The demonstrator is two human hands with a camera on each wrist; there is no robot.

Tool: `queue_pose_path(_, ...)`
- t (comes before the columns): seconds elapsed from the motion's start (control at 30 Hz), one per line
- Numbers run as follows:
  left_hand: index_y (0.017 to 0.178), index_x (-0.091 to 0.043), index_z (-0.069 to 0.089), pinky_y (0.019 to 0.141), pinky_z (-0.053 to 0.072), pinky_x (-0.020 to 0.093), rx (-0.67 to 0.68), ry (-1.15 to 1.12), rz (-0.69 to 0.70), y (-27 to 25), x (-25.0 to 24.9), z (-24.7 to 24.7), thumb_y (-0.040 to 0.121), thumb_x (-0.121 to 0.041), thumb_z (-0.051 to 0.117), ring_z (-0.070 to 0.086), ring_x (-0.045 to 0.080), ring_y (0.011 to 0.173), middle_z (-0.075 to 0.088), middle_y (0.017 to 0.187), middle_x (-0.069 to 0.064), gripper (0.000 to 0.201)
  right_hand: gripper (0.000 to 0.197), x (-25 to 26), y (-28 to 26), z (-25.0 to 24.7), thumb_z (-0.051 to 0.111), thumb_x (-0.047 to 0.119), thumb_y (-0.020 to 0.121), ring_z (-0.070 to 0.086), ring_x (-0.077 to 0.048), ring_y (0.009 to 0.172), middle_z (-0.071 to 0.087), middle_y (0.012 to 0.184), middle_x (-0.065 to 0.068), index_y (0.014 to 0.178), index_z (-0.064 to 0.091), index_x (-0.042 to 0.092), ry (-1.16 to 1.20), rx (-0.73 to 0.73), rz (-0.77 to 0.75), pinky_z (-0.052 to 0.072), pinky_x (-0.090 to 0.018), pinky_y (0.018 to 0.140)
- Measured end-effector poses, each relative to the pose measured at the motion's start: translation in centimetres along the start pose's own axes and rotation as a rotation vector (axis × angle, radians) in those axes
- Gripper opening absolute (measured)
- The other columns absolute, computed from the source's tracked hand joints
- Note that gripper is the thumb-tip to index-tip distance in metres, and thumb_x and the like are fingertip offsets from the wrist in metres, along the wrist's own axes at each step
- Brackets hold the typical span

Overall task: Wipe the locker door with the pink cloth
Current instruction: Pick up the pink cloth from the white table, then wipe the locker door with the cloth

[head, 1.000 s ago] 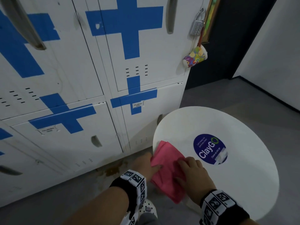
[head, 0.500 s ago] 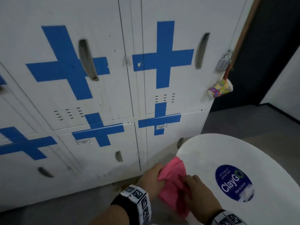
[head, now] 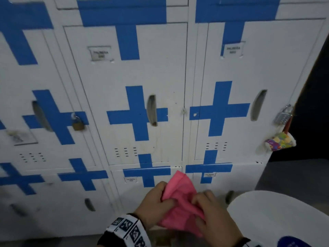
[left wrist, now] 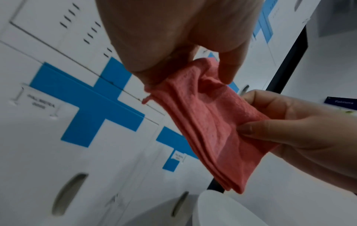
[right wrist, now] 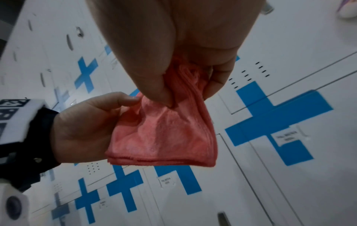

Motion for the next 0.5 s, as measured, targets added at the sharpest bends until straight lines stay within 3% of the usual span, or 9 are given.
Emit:
queue_pose_path(0.1, 0.111, -0.028, 0.056, 0.084, 0.055, 0.030, -0.017, -0.078, 0.025, -0.2, -0.3, -3.0, 0.077, -0.031, 0.074, 0.066, 0.009, 0.094, 0.068, 0.105, -0.004, 0.039, 0.026, 2.5, 1.7, 0.4, 0.055, 0.016, 0.080, 0.046, 0.003, 0.091, 0.037, 0.106, 0.017, 0.096, 0.046, 0.036, 0.011, -0.029, -0.051, 0.038, -0.011, 0.078)
queue_pose_path(0.23, 0.108, -0.013, 0.063, 0.084, 0.056, 0.036, -0.044, -0.116, 0.056, -0.3, -0.8, -6.8, 0.065, -0.023, 0.082, 0.069, 0.017, 0.093, 0.072, 0.100, 0.004, 0.048, 0.026, 5.3, 3.9, 0.6, 0.055, 0.014, 0.083, 0.044, 0.004, 0.096, 0.033, 0.105, 0.022, 0.098, 0.048, 0.033, 0.086, -0.051, -0.130, 0.040, -0.011, 0.085)
queue_pose_path(0.37, 0.096, 0.009, 0.058, 0.072, 0.055, 0.029, -0.113, -0.134, 0.146, -0.4, -2.2, -9.7, 0.077, 0.005, 0.067, 0.069, 0.020, 0.084, 0.073, 0.086, 0.005, 0.021, 0.044, 7.4, 5.9, 0.3, 0.061, 0.015, 0.081, 0.045, 0.006, 0.099, 0.028, 0.110, 0.028, 0.106, 0.038, 0.042, 0.208, -0.149, -0.134, 0.041, -0.014, 0.084)
queue_pose_path(0.5, 0.087, -0.007, 0.057, 0.071, 0.052, 0.029, -0.192, -0.127, 0.256, 0.3, -5.0, -12.9, 0.087, 0.002, 0.057, 0.065, 0.021, 0.080, 0.067, 0.081, 0.003, 0.008, 0.080, 9.0, 7.5, -0.8, 0.073, 0.047, 0.072, 0.046, 0.008, 0.104, 0.032, 0.119, 0.031, 0.129, 0.018, 0.051, 0.405, -0.169, -0.061, 0.041, -0.012, 0.083)
Point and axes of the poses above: each hand's wrist, its own y-axis towards the middle knuckle, its own z-axis out of the palm, x = y × z, the point moved 2 cm from there along y, towards the middle knuckle
